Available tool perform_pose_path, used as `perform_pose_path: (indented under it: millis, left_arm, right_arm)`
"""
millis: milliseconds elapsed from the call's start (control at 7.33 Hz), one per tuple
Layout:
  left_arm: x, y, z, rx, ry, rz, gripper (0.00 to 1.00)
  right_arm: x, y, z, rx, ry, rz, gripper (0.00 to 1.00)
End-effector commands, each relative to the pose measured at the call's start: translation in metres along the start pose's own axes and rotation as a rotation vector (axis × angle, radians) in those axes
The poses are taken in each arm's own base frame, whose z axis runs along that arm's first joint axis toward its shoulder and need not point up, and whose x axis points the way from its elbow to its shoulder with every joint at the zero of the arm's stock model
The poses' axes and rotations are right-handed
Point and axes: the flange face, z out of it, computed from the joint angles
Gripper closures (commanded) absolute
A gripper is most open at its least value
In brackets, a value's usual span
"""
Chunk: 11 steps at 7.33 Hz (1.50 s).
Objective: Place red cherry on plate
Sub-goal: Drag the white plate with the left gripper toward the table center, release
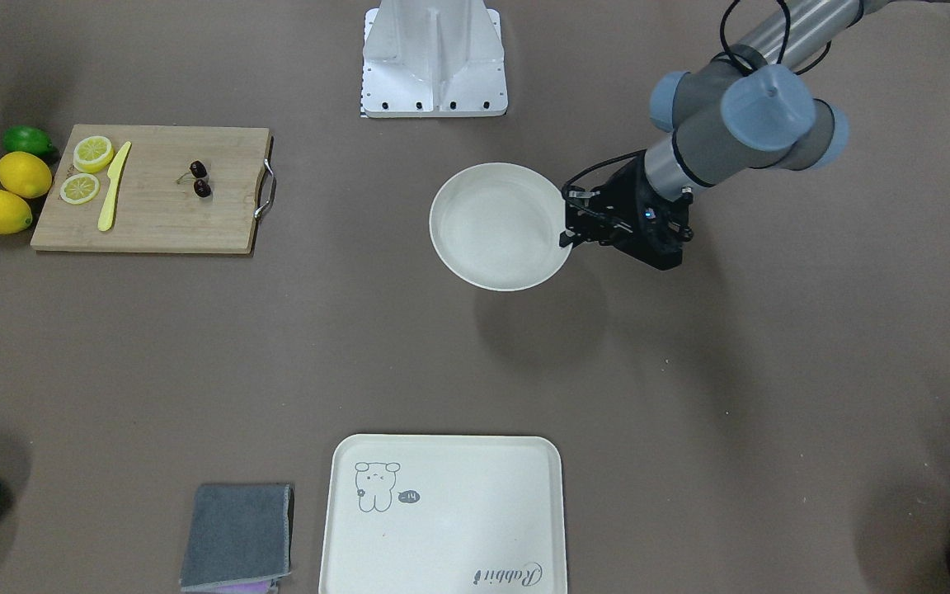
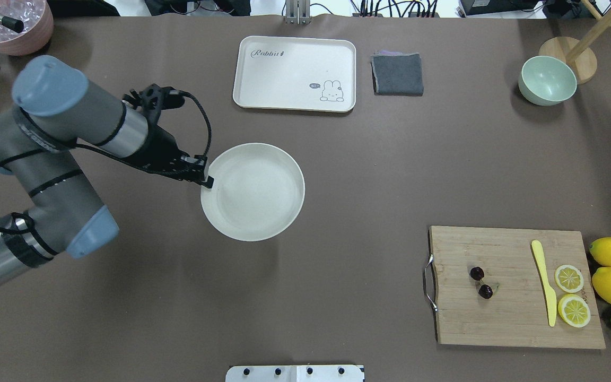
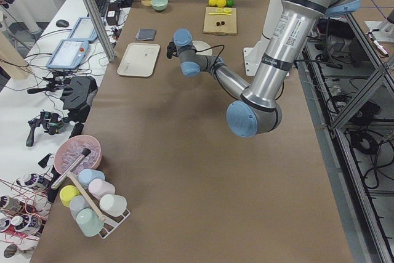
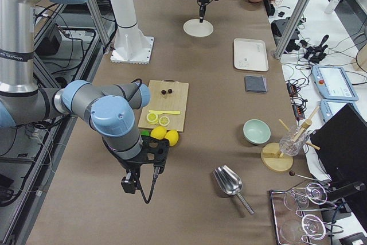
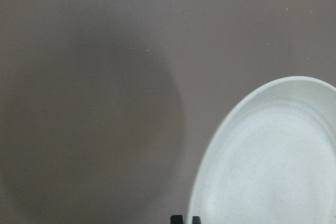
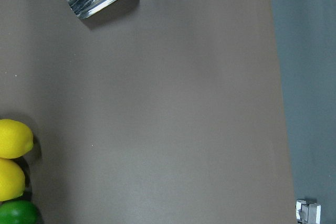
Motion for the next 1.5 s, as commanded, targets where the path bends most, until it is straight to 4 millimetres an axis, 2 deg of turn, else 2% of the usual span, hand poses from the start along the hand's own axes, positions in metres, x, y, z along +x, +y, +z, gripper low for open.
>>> perform_pose_path:
  millis: [0, 136, 545, 955, 1227, 1364]
  left_arm:
    - [0.033, 0.030, 0.046, 0.015, -0.059, 0.021, 1.00]
    - [0.040, 0.039, 0.064, 0.011, -0.072, 0.030, 1.00]
    - [0.038, 0.027, 0.094, -0.010, -0.100, 0.024, 1.00]
    - [0.045, 0.016, 0.103, -0.011, -0.104, 0.025, 1.00]
    - [0.044, 0.011, 0.105, -0.008, -0.109, 0.020, 1.00]
    - [0.042, 0.011, 0.106, -0.010, -0.111, 0.019, 0.62]
  right_arm:
    - [0.000, 0.001, -0.002, -0.002, -0.002, 0.005, 0.00]
    - [0.000, 0.001, -0.002, -0.001, -0.001, 0.007, 0.00]
    - [0.003, 0.006, -0.002, 0.001, -0.002, 0.017, 0.00]
    - [0.003, 0.009, -0.004, 0.001, -0.003, 0.023, 0.00]
    - [-0.006, 0.013, -0.013, -0.005, -0.003, 0.029, 0.00]
    - [-0.007, 0.015, -0.015, -0.004, -0.004, 0.032, 0.00]
